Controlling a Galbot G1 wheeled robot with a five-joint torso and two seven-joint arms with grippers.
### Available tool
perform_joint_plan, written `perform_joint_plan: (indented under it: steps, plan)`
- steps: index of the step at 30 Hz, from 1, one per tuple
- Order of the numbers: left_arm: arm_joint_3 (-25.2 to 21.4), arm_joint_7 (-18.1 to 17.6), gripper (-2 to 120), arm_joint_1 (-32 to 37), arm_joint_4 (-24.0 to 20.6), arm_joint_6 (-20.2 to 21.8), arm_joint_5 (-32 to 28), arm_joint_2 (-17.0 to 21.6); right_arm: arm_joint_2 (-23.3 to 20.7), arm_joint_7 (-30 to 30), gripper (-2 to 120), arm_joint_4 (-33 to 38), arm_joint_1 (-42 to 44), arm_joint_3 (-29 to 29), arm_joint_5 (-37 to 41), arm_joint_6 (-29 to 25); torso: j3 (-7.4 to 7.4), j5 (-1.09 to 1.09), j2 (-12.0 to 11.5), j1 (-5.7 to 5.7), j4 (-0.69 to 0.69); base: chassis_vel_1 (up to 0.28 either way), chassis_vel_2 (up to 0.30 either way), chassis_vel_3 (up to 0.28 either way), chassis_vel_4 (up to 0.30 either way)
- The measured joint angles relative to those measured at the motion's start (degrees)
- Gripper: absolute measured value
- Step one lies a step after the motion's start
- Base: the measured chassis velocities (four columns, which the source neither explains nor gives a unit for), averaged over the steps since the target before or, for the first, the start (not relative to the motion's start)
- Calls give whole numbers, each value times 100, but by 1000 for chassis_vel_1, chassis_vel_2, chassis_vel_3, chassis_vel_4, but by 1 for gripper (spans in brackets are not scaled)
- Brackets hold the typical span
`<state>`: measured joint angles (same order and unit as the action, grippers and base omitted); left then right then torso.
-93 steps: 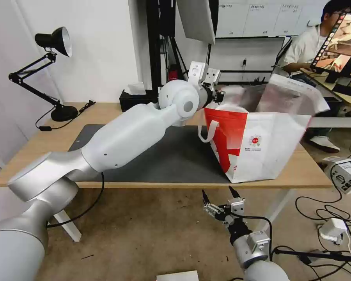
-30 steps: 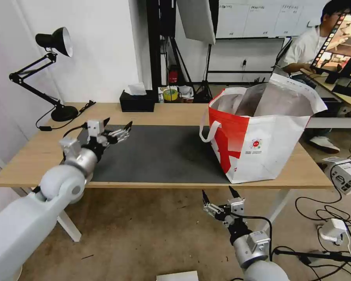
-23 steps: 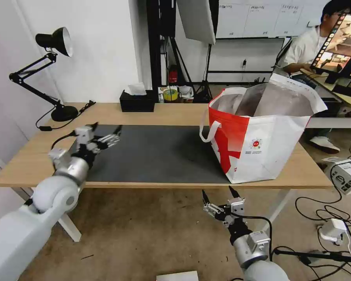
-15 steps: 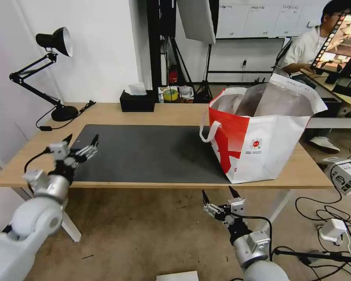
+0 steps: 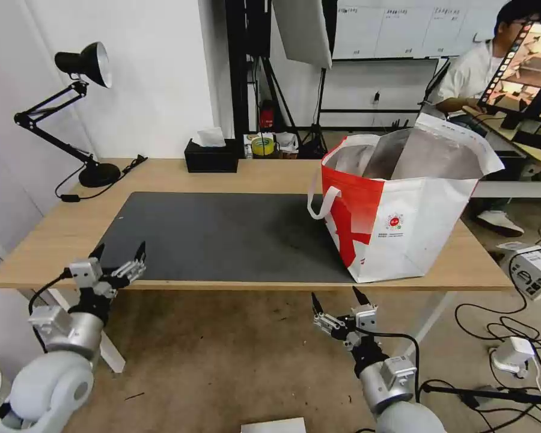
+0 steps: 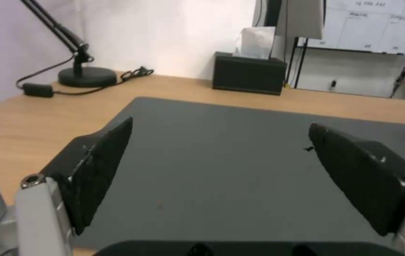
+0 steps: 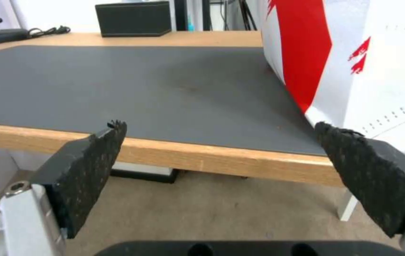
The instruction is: Pick up the trash from the table and place it into the takeout bag.
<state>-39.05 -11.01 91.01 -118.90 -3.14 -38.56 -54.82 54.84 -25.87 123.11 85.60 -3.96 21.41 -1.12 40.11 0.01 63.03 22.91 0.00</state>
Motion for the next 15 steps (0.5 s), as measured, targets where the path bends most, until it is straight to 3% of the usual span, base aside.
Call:
perform_joint_plan:
  steps: [9,15]
  plan:
    - [-182,238,100,467,-14,-125,151,-418,0,0,100,0,0,0,0,0,0,0,0,0,0,0,0,0,0]
    - [-210,298,100,539,22,-131,154,-459,0,0,100,0,0,0,0,0,0,0,0,0,0,0,0,0,0]
